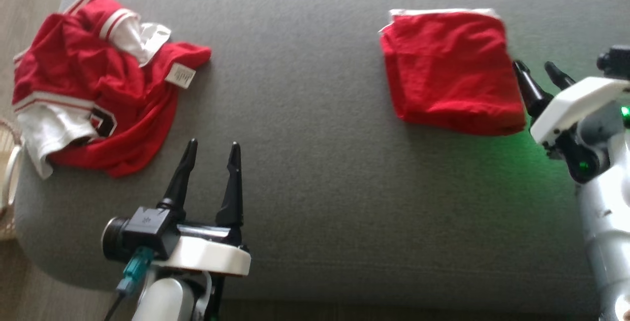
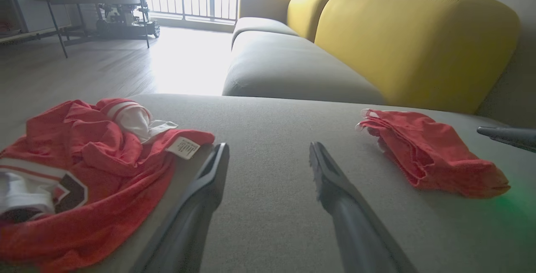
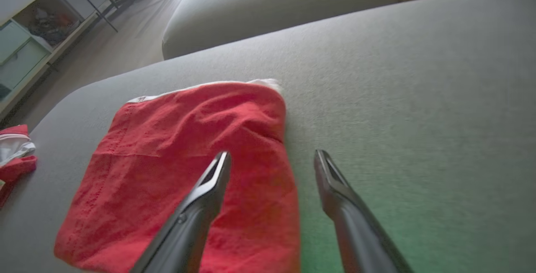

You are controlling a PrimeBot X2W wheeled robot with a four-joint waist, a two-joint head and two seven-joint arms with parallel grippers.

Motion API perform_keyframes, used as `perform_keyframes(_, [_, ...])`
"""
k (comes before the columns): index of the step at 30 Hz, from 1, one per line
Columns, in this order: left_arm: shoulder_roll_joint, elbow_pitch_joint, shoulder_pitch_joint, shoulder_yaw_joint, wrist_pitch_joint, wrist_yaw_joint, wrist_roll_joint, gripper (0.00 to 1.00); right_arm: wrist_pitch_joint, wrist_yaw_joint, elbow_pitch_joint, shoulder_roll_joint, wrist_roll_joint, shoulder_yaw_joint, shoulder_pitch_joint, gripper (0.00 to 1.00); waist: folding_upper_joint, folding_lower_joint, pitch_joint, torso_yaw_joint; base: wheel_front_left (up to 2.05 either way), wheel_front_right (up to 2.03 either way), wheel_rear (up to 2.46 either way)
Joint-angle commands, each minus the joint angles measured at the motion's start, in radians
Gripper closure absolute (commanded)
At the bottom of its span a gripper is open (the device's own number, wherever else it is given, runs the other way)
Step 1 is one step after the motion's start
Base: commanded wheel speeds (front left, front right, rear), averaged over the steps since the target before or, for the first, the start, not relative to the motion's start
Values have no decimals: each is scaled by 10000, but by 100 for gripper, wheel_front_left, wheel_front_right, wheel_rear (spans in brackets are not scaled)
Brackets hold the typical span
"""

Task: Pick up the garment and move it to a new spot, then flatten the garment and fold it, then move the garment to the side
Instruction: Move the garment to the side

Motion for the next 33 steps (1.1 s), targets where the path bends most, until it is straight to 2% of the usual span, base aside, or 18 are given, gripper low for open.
perform_keyframes(1, [-22,-273,-320,211,-51,-14,-8,0,15,-4,-250,-83,114,224,-344,0,0,-3,223,192,0,0,0])
perform_keyframes(13, [-22,-235,-822,-185,-51,57,309,0,198,-4,1190,-450,589,824,-1291,0,0,-3,742,444,0,0,0])
perform_keyframes(14, [-22,-264,-854,-216,-51,69,315,0,214,-4,1298,-464,601,898,-1328,11,0,-3,748,449,0,0,0])
perform_keyframes(16, [-22,-320,-908,-259,-51,104,332,0,247,-4,1463,-447,698,1047,-1381,64,0,-3,741,443,0,0,0])
perform_keyframes(17, [-22,-333,-922,-274,-51,125,331,0,242,-4,1528,-455,721,1133,-1399,87,0,-3,730,435,0,0,0])
perform_keyframes(18, [-22,-345,-934,-287,-51,141,329,0,226,-4,1574,-456,760,1216,-1415,100,0,-3,718,422,0,0,0])
perform_keyframes(24, [-22,-364,-907,-272,-51,211,358,0,-13,-4,1704,-616,987,1573,-1515,100,0,-3,643,200,0,0,0])
perform_keyframes(30, [-22,-568,-862,-197,-51,131,543,0,-117,-4,1485,-765,1101,1899,-1705,100,0,-3,699,-417,0,0,0])
perform_keyframes(31, [-22,-624,-903,-179,-51,80,619,0,-191,-4,1348,-836,1129,1998,-1780,100,0,-3,734,-754,0,0,0])
perform_keyframes(33, [-19,-621,-924,-159,-51,52,667,0,-205,-4,1284,-863,1144,2052,-1808,100,0,-3,751,-943,0,0,0])
